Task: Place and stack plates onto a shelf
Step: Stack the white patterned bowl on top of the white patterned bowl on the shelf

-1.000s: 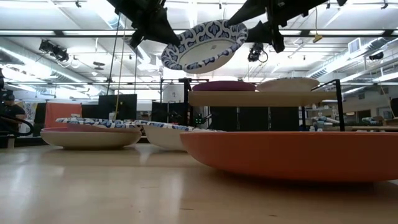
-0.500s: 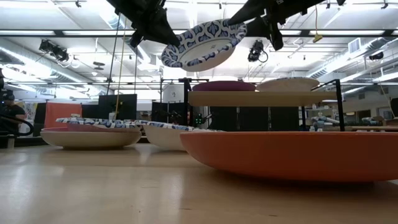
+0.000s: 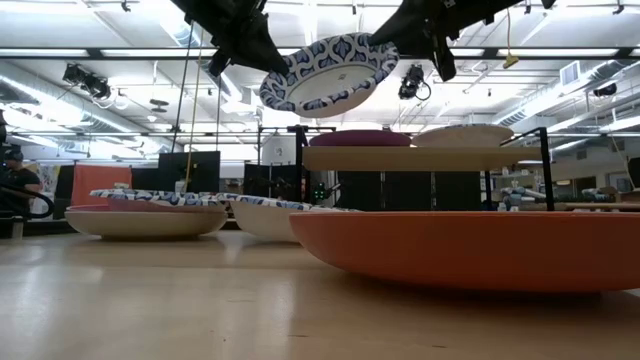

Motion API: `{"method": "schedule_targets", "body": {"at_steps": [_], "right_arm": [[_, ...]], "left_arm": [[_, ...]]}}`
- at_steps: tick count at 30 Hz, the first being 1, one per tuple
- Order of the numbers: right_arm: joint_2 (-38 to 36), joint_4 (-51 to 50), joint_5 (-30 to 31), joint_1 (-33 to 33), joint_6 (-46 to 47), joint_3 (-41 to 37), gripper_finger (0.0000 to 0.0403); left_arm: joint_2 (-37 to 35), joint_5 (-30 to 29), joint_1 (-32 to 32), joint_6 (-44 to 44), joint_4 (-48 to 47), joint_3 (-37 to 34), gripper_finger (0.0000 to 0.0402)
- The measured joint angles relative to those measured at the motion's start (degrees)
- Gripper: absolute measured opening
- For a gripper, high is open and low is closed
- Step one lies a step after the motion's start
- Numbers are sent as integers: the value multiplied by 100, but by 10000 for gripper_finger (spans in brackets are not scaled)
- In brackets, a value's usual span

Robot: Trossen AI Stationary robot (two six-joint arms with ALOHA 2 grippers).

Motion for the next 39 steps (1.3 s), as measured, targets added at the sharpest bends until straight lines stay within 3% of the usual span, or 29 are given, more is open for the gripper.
{"method": "schedule_targets", "body": {"at_steps": [6,21,39], "right_arm": [[0,2,-1,0,2,0,50],[-2,18,-21,-39,-11,0,47],[-593,-231,-29,-527,-154,2,47]], "left_arm": [[-1,-2,0,45,7,0,19],[-63,22,-4,479,41,0,117],[-820,53,-17,614,-151,4,121]]}}
